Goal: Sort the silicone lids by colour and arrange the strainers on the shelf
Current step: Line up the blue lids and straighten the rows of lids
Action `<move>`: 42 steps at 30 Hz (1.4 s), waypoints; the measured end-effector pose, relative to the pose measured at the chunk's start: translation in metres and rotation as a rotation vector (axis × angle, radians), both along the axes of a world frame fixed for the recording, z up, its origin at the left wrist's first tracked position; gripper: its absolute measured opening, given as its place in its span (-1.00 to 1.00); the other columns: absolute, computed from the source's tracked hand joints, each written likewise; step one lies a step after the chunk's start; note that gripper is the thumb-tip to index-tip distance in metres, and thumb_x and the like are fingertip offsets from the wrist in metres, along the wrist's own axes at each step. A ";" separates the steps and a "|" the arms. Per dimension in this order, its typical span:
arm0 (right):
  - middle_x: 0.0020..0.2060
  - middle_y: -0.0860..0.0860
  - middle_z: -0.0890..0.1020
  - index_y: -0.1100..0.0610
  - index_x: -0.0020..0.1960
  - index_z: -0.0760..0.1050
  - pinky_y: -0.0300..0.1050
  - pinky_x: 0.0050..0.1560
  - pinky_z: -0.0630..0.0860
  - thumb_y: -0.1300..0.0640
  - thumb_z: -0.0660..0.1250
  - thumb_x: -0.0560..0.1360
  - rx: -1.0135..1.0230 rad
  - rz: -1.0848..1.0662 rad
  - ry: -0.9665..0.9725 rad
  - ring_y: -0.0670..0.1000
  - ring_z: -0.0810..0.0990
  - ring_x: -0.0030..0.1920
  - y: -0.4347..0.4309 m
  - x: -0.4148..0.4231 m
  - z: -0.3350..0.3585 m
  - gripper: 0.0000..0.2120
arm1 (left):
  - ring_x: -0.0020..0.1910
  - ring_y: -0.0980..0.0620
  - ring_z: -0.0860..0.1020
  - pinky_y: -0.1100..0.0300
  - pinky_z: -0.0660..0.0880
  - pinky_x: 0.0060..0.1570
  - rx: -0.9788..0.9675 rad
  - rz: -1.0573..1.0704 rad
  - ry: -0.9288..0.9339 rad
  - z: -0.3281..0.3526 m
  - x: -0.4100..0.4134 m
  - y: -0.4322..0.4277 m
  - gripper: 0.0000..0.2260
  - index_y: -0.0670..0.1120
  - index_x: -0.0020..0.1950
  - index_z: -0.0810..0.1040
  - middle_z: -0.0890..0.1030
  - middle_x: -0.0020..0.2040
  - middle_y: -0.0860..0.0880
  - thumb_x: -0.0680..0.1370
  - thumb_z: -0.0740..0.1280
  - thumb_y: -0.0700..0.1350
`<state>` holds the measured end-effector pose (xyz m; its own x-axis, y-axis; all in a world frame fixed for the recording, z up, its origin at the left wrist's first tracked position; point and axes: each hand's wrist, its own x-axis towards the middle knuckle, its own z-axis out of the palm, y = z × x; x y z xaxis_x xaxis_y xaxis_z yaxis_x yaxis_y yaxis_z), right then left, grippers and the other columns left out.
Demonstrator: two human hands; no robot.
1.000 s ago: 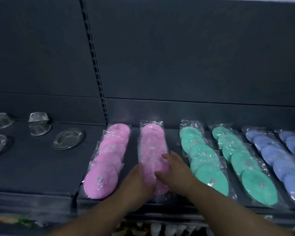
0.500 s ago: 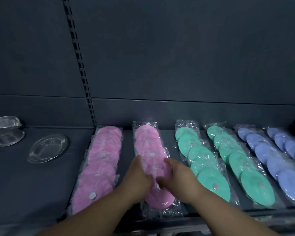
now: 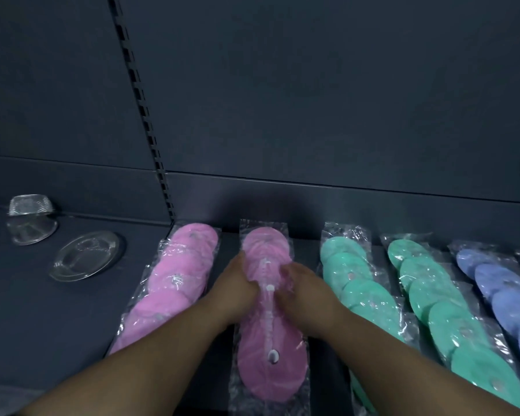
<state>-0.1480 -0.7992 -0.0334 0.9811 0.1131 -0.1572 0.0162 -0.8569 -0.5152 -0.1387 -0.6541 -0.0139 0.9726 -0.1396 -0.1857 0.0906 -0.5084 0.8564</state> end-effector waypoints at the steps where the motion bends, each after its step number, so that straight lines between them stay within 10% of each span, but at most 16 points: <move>1: 0.36 0.10 0.39 0.13 0.39 0.33 -0.16 0.33 0.31 -0.02 0.22 0.53 0.003 0.007 -0.022 0.04 0.39 0.33 -0.001 -0.001 0.001 -0.53 | 0.07 0.20 0.47 0.37 0.40 0.08 0.006 0.009 -0.022 0.002 -0.003 0.001 -0.67 0.12 0.29 0.36 0.47 0.24 0.08 0.56 0.21 -0.18; 7: 0.51 -0.03 0.16 0.03 0.49 0.19 -0.47 0.27 -0.03 0.02 0.28 0.55 0.092 0.067 -0.203 -0.07 0.15 0.48 0.020 -0.011 0.025 -0.44 | 0.50 0.05 0.16 0.42 -0.01 0.35 0.224 0.190 -0.184 0.013 -0.036 0.048 -0.46 -0.09 0.54 0.13 0.19 0.53 0.00 0.59 0.22 -0.20; 18: 0.22 -0.12 0.43 0.01 0.38 0.27 -0.34 0.08 0.30 0.02 0.38 0.46 0.308 0.223 0.074 -0.12 0.42 0.13 0.109 -0.063 0.011 -0.45 | 0.19 0.05 0.52 0.17 0.41 0.23 0.084 0.438 0.143 -0.011 -0.084 0.162 -0.53 0.09 0.48 0.28 0.49 0.33 0.03 0.58 0.28 -0.04; 29: 0.41 -0.04 0.35 0.05 0.52 0.12 -0.14 0.37 0.34 0.10 0.45 0.38 0.273 0.052 0.070 -0.06 0.39 0.35 0.133 -0.059 -0.008 -0.19 | 0.15 0.12 0.47 0.42 0.33 -0.08 0.014 0.206 -0.019 -0.012 -0.073 0.142 -0.62 0.26 0.12 0.30 0.45 0.10 0.22 0.57 0.20 -0.26; 32: 0.34 -0.06 0.42 0.01 0.48 0.21 -0.26 0.25 0.42 0.18 0.44 0.37 0.306 0.004 0.028 -0.10 0.51 0.18 0.136 -0.060 -0.008 -0.25 | 0.08 0.18 0.41 0.56 0.28 -0.18 -0.004 0.233 -0.049 -0.015 -0.075 0.146 -0.58 0.14 0.33 0.31 0.41 0.15 0.19 0.56 0.23 -0.25; 39: 0.31 -0.10 0.43 0.00 0.47 0.24 -0.62 0.04 0.31 0.24 0.42 0.35 0.323 -0.046 -0.034 -0.15 0.49 0.16 0.136 -0.060 -0.001 -0.26 | 0.25 0.11 0.41 0.30 0.30 0.19 -0.076 0.227 -0.054 -0.021 -0.068 0.149 -0.44 0.05 0.49 0.22 0.34 0.41 0.05 0.53 0.26 -0.24; 42: 0.32 -0.12 0.42 -0.02 0.49 0.17 -0.43 0.16 0.40 0.15 0.44 0.27 0.362 -0.056 0.034 -0.12 0.47 0.24 0.136 -0.049 0.003 -0.14 | 0.41 0.04 0.28 0.24 0.20 0.32 -0.047 0.256 -0.045 -0.016 -0.052 0.150 -0.42 -0.03 0.52 0.18 0.22 0.50 0.00 0.52 0.27 -0.20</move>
